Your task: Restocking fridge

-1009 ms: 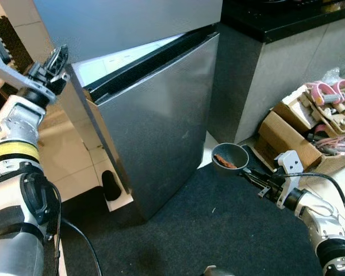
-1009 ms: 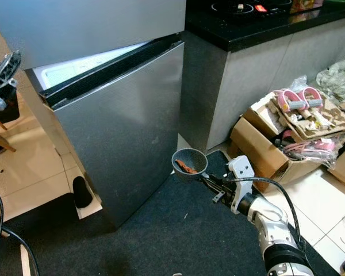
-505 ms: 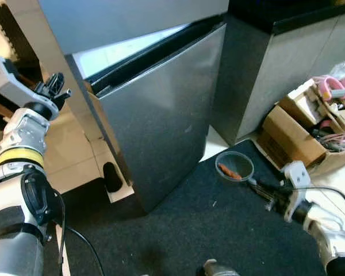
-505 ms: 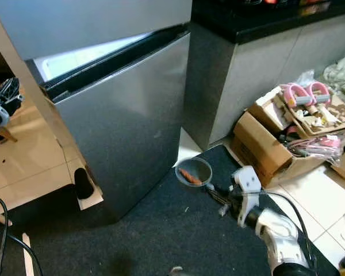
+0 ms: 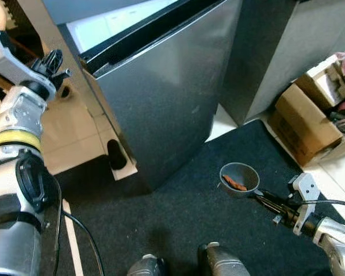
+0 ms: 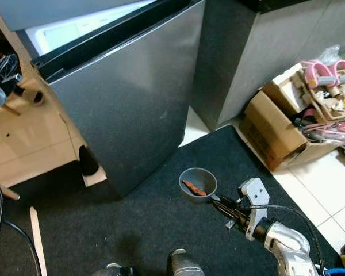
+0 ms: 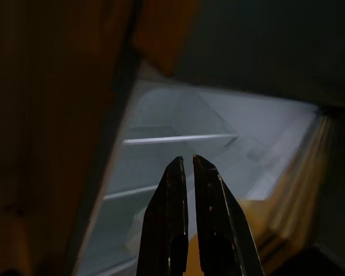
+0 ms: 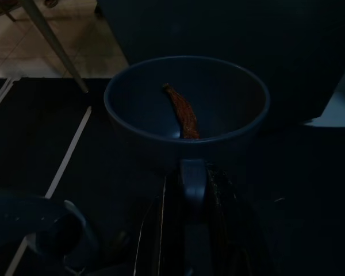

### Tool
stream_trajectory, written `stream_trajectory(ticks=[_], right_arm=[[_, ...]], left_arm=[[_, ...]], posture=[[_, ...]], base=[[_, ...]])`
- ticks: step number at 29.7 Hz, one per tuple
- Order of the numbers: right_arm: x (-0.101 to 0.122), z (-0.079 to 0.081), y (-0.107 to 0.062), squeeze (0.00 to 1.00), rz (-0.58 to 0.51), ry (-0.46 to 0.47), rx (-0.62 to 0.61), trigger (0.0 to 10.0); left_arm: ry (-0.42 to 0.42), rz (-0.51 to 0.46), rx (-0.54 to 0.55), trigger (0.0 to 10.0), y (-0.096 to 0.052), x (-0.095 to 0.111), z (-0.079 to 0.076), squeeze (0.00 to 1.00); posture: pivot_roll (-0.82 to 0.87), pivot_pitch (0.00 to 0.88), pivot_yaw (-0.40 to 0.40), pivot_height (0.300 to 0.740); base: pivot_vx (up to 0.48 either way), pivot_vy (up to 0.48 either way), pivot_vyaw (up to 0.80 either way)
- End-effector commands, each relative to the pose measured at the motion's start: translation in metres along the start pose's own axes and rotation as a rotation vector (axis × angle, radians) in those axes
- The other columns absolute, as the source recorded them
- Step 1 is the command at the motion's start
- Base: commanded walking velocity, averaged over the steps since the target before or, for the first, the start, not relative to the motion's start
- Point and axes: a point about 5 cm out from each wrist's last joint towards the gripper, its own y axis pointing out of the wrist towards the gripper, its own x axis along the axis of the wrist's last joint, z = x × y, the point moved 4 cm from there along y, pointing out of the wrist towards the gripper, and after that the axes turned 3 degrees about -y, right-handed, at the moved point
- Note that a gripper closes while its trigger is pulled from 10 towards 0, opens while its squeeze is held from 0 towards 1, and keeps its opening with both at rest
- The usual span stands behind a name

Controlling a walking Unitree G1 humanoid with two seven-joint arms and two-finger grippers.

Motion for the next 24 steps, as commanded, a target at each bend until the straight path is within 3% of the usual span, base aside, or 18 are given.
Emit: stream_trajectory(ticks=[1,6,8,12,20,22,23,24], right_arm=[[-0.001,-0.002,-0.007,0.0,0.003,0.012,-0.02,10.0],[0.002,-0.005,-0.01,0.0,0.007,0.008,-0.039,10.0],[0.003,-0.005,-0.011,0.0,0.009,0.004,-0.045,10.0],[0.003,-0.007,-0.012,0.0,0.012,0.003,-0.055,10.0],[0.008,-0.01,-0.008,0.0,0.003,0.001,-0.067,10.0],[0.009,-0.013,-0.007,0.0,0.003,-0.001,-0.08,10.0],[0.009,-0.013,-0.007,0.0,0.003,-0.001,-0.08,10.0],[0.01,-0.016,-0.007,0.0,0.005,-0.002,-0.093,10.0]], left_arm=[[0.038,0.049,-0.036,10.0,0.001,-0.002,-0.004,0.0],[0.09,0.167,-0.169,10.0,0.007,-0.019,-0.026,0.0],[0.138,0.281,-0.315,10.0,0.005,-0.037,-0.041,0.0],[0.153,0.37,-0.404,10.0,-0.002,-0.05,-0.046,0.0],[0.094,0.425,-0.525,10.0,-0.011,-0.064,-0.056,0.0],[0.025,0.431,-0.641,10.0,-0.014,-0.07,-0.073,0.0],[0.025,0.431,-0.641,10.0,-0.014,-0.07,-0.073,0.0],[-0.05,0.432,-0.778,10.0,-0.019,-0.076,-0.095,0.0]], posture=[[-0.12,0.287,0.04,0.74],[-0.12,0.279,0.047,0.74],[-0.12,0.268,0.05,0.74],[-0.12,0.262,0.051,0.74],[-0.11,0.247,0.051,0.74],[-0.11,0.238,0.048,0.74],[-0.11,0.238,0.048,0.74],[-0.11,0.234,0.047,0.74]], base=[[0.0,0.0,0.0],[0.0,0.0,0.0],[0.0,0.0,0.0],[0.0,0.0,0.0],[0.0,0.0,0.0],[0.0,0.0,0.0],[0.0,0.0,0.0],[0.0,0.0,0.0]])
